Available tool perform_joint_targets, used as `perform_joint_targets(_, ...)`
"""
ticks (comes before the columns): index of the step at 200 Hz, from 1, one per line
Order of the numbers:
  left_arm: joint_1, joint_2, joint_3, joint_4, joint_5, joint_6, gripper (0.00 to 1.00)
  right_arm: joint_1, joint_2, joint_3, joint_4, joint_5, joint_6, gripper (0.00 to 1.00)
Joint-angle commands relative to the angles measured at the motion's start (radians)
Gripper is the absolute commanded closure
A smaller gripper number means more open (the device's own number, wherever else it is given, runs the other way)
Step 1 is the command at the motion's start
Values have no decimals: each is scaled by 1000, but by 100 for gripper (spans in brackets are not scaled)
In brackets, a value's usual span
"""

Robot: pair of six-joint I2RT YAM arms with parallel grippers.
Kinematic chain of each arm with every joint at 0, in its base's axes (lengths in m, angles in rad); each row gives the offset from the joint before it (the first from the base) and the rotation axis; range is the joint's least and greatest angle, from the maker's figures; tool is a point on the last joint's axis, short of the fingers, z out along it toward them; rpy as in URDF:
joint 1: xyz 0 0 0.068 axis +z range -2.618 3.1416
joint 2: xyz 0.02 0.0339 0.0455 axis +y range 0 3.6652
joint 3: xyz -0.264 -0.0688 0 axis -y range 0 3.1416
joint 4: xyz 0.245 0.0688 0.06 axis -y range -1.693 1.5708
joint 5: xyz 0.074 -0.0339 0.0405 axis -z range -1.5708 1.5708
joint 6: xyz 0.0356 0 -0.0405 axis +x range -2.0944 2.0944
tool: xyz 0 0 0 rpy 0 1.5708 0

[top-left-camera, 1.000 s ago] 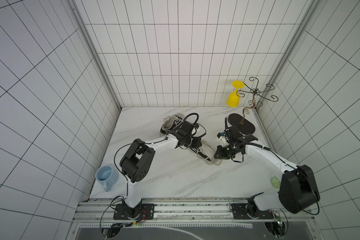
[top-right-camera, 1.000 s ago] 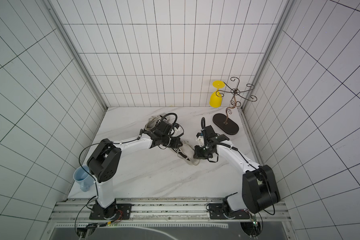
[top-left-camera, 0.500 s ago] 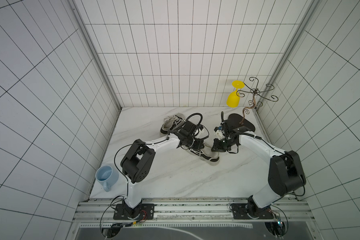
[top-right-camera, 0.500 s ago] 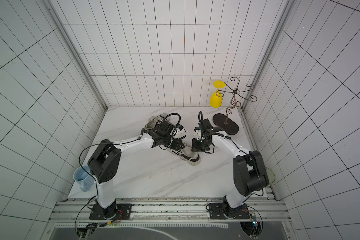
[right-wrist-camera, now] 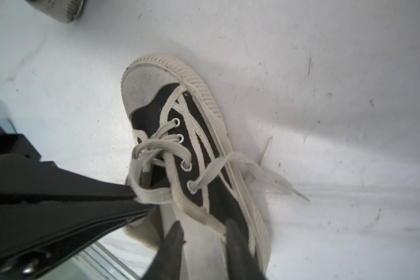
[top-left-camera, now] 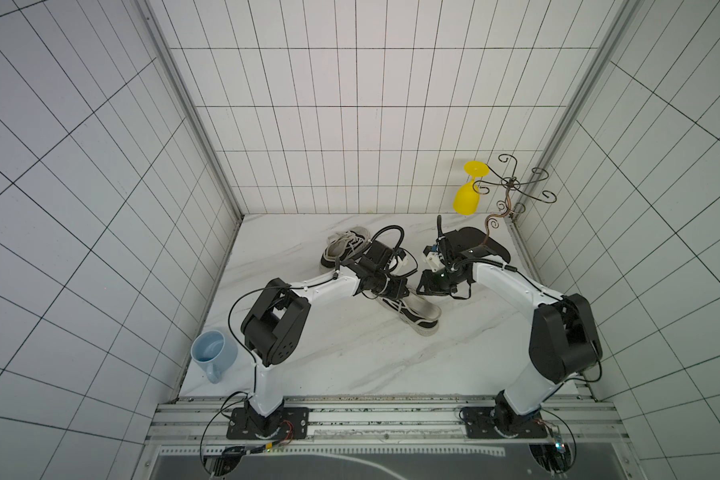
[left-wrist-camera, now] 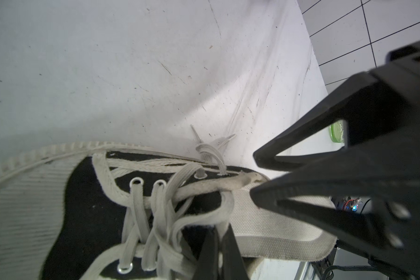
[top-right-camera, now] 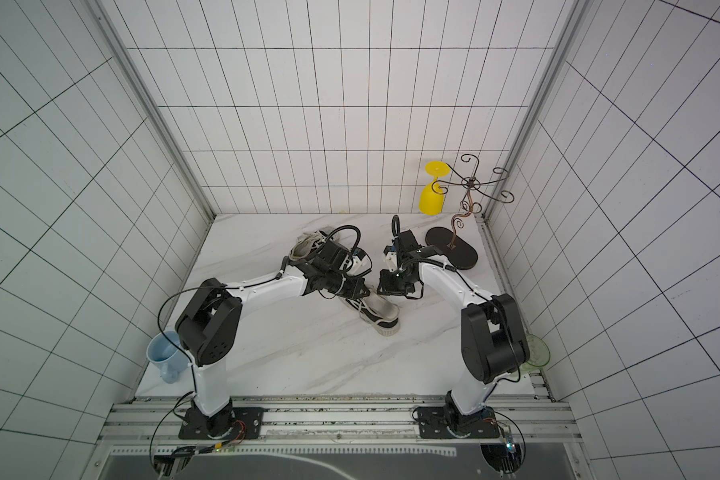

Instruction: Insert the insole into the shoe

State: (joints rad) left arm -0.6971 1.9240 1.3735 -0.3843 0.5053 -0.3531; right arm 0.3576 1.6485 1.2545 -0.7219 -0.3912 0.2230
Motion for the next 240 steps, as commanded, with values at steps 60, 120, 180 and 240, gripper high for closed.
perform_joint_targets(60,5,-5,17,53,-38,-18,100,-16,-182,-220,-120,3,38,59)
perform_joint_targets(120,2,-20,2,63,-35,-24,100,-10,-182,-248,-53,-29,83,86)
perform_joint_targets(180,-22,-18,7,51,0,-29,100,-4,-136,-218,61,-70,173,90)
perform_joint_targets(240,-22,-24,16,58,47,-61,100,37,-69,-205,167,-57,211,90)
